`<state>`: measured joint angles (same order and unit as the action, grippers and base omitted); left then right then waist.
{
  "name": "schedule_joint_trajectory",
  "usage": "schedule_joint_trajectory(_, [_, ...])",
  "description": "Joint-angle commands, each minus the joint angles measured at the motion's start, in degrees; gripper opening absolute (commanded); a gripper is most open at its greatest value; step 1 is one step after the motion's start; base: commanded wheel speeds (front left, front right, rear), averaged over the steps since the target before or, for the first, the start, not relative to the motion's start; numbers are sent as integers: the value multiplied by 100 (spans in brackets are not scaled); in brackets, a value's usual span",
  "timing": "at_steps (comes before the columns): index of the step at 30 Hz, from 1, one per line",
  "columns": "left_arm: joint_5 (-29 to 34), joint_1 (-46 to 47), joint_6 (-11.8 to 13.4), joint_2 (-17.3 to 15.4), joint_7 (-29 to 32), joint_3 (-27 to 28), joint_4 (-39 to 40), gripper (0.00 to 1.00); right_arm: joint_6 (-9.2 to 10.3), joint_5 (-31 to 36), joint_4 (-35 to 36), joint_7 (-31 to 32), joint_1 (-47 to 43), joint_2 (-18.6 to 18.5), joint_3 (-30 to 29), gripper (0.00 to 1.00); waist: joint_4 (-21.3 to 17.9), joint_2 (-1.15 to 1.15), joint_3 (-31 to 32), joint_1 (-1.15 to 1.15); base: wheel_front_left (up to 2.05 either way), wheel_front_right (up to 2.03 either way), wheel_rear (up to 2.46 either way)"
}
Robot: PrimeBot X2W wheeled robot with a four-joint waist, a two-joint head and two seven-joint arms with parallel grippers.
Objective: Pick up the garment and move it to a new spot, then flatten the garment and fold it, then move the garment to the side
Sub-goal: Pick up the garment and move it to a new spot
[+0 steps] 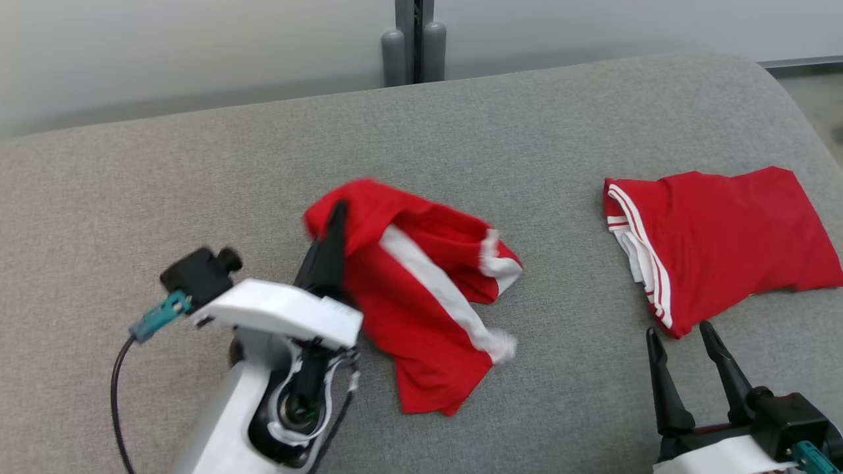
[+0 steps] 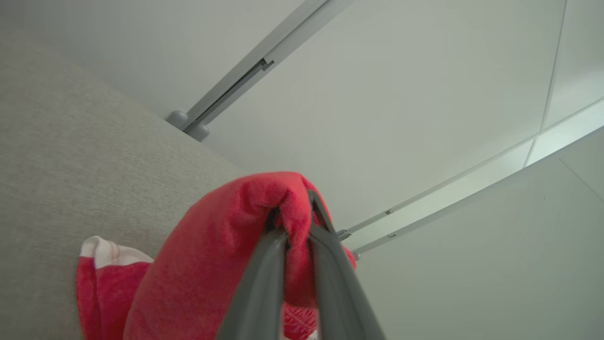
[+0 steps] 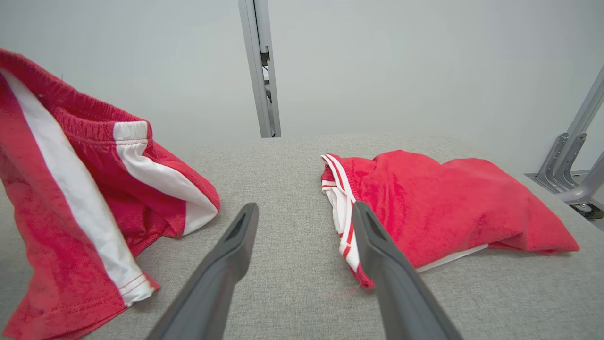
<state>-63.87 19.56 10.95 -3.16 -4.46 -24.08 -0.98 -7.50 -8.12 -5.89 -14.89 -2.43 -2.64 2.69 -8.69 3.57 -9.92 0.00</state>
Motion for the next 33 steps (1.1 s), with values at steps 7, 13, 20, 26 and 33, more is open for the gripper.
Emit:
schedule_joint_trajectory(7, [-520,-564,-165,-75,-550,780,-1866,29,1,48,-71,-23,-70,-32,115,100,206,0,50,0,0,0,0])
schedule_joint_trajectory(13, [-614,-1018,-540,-70,-806,896,-2265,100,1,140,-70,-23,-121,-32,139,100,420,0,102,0,0,0,0])
schedule_joint_trajectory(20, [56,-1308,-863,-273,-1036,864,-2018,100,1,227,-20,-23,-59,-32,124,100,549,0,129,0,0,0,0])
schedule_joint_trajectory(26, [2097,-1893,-949,-468,-1070,1379,-795,100,1,279,67,-23,-156,-31,21,100,621,0,222,0,0,0,0])
schedule_joint_trajectory(33, [4038,-2654,-1198,-267,-1069,1951,-47,100,1,405,196,-23,-408,-32,-152,100,716,0,510,0,0,0,0])
